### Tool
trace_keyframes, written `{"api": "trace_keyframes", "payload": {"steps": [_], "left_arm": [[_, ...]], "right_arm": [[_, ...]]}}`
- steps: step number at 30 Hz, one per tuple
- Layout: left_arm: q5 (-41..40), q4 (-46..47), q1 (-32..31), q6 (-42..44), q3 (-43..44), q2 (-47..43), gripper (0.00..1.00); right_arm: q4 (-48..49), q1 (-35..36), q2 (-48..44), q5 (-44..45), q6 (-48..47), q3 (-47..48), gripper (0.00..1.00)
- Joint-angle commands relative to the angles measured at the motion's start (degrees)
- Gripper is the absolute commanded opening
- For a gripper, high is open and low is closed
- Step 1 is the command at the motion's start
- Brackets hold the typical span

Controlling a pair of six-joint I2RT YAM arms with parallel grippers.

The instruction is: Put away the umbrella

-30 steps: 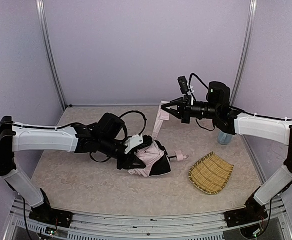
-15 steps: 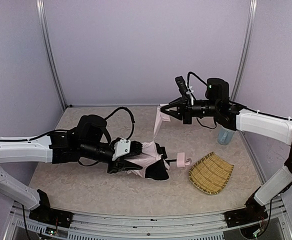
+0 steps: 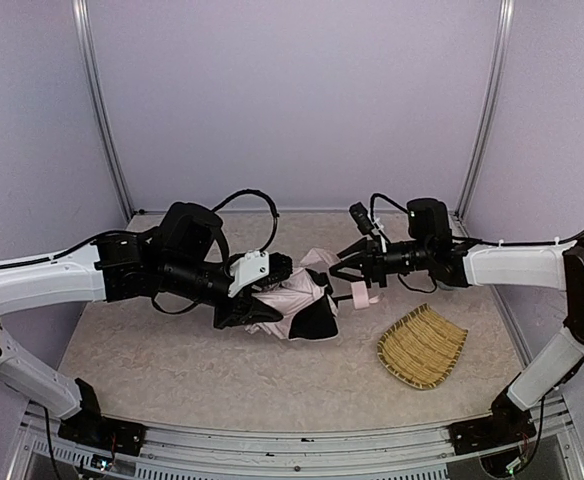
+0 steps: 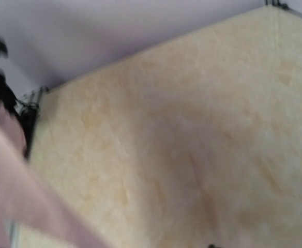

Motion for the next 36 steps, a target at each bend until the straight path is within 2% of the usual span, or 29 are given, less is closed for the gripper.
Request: {"api": "trace_keyframes", "payload": {"steps": [1, 9, 11, 17, 20, 23, 26, 32, 36], "left_arm": [[4.17, -5.06, 2.0, -2.37, 3.95, 0.39, 0.0], [7.53, -7.9, 2.69, -3.57, 7.9, 1.05, 0.0], [7.3, -8.43, 2.76, -4.11, 8.96, 1.37, 0.0], [7.24, -9.55, 3.25, -5.76, 11.47, 2.07, 0.0], [6.39, -9.12, 3.91, -7.31, 12.53, 2.29, 0.0], [4.08, -8.02, 4.45, -10.12, 13.9, 2.46, 0.0], [3.2, -6.85, 4.53, -11.54, 14.54, 2.31, 0.0], [1.91, -6.45, 4.61, -11.99, 14.68, 1.69, 0.0], [0.83, -5.49, 5.11, -12.9, 14.75, 1.17, 0.0]], "right_arm": [[-0.09, -3.41, -1.14, -0.78, 1.65, -3.03, 0.5], [-3.54, -4.91, -1.02, 3.14, -2.07, -5.01, 0.58], [-2.67, -4.56, -0.59, 1.33, -2.58, -5.33, 0.6], [11.59, -1.49, -2.54, -9.44, -3.61, -10.8, 0.65], [14.59, -0.17, -1.36, -11.24, -3.77, -10.68, 0.68], [17.58, 0.99, -0.05, -9.48, -2.66, -10.89, 0.71], [27.87, 2.14, 1.61, -8.42, 2.48, -13.09, 0.71], [31.19, 4.39, 4.56, -6.21, 2.83, -12.88, 0.71], [35.93, 5.9, 7.07, -1.35, 6.05, -12.85, 0.71]]}}
